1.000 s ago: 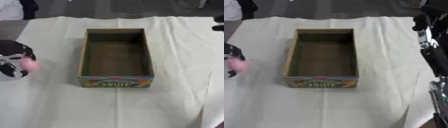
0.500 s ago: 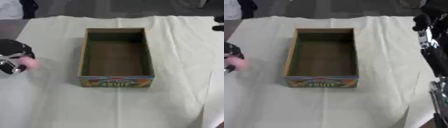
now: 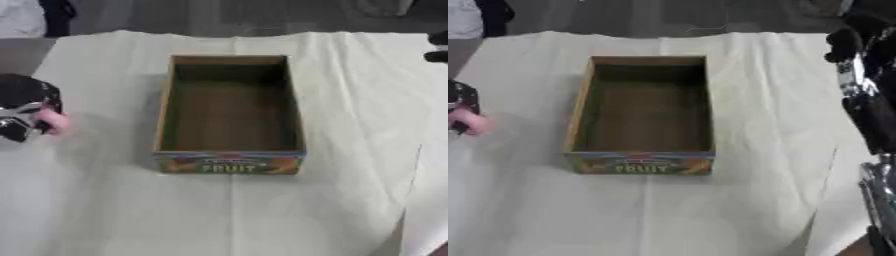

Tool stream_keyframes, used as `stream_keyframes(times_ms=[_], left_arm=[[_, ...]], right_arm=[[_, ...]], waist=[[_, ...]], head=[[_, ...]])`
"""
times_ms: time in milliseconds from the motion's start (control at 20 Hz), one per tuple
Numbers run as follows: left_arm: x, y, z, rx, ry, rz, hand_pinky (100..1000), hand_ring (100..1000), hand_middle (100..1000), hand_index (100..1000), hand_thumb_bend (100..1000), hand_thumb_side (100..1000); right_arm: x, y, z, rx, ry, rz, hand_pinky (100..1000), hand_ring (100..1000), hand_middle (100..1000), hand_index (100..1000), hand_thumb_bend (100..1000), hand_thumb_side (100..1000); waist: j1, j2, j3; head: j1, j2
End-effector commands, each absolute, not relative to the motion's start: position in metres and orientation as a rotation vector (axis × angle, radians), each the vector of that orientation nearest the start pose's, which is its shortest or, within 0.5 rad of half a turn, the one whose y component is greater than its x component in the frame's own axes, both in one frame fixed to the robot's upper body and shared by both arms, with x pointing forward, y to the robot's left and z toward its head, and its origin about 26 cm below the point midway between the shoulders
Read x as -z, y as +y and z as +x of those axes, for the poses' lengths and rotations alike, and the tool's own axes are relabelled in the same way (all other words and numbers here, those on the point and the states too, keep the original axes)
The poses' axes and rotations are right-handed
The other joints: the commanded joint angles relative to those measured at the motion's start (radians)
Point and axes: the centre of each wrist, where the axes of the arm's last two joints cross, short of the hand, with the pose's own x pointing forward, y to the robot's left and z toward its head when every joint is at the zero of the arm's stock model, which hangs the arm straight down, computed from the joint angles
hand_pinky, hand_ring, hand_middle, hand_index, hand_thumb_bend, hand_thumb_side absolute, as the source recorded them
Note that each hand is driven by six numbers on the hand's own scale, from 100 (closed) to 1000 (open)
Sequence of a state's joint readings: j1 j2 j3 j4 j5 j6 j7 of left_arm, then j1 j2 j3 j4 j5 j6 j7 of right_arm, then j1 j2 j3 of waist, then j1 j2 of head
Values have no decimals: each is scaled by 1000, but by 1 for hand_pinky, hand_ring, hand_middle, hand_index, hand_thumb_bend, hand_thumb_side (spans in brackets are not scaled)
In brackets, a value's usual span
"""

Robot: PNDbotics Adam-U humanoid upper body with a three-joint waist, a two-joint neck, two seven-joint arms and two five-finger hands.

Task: Pick up objects on the table and place them in the box.

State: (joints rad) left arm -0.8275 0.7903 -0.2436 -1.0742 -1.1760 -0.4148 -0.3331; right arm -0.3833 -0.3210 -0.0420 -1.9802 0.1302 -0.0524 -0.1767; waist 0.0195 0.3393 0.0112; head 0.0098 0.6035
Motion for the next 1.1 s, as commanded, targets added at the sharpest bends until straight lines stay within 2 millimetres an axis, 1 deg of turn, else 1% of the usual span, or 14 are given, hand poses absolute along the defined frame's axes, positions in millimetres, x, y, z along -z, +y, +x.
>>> stream_keyframes(times_ms=[50, 200, 500, 550, 650, 900, 1100], left_arm=[[-253, 389, 432, 1902, -1045, 1399, 706, 745, 684, 597, 159, 115], [-254, 390, 431, 1867, -1078, 1434, 699, 737, 672, 547, 144, 109], [-253, 390, 431, 1846, -1099, 1459, 699, 737, 672, 547, 144, 109], [-254, 390, 431, 1843, -1104, 1463, 696, 731, 666, 515, 120, 100], [-261, 389, 430, 1811, -1141, 1495, 694, 728, 661, 507, 100, 100], [-269, 383, 426, 1767, -1215, 1524, 691, 720, 654, 497, 100, 111], [-286, 373, 421, 1723, -1316, 1538, 689, 710, 645, 491, 100, 122]], right_arm=[[-231, -262, 306, -222, -2463, -407, 673, 741, 601, 796, 289, 682], [-230, -262, 306, -222, -2462, -406, 673, 741, 601, 796, 288, 682], [-230, -262, 306, -221, -2462, -406, 673, 741, 601, 796, 288, 682], [-230, -262, 306, -221, -2462, -406, 674, 742, 601, 796, 287, 682], [-230, -262, 306, -221, -2460, -405, 674, 742, 601, 796, 287, 681], [-230, -262, 306, -222, -2460, -403, 675, 742, 601, 797, 287, 681], [-229, -262, 306, -222, -2459, -404, 675, 743, 601, 797, 288, 682]], waist=[[2, -20, -1], [2, -21, -1], [2, -22, -2], [3, -23, -1], [4, -26, 0], [6, -29, 0], [8, -32, 1]], head=[[2, -11], [2, -11], [3, -10], [2, -9], [0, -3], [-3, 2], [-6, 9]])
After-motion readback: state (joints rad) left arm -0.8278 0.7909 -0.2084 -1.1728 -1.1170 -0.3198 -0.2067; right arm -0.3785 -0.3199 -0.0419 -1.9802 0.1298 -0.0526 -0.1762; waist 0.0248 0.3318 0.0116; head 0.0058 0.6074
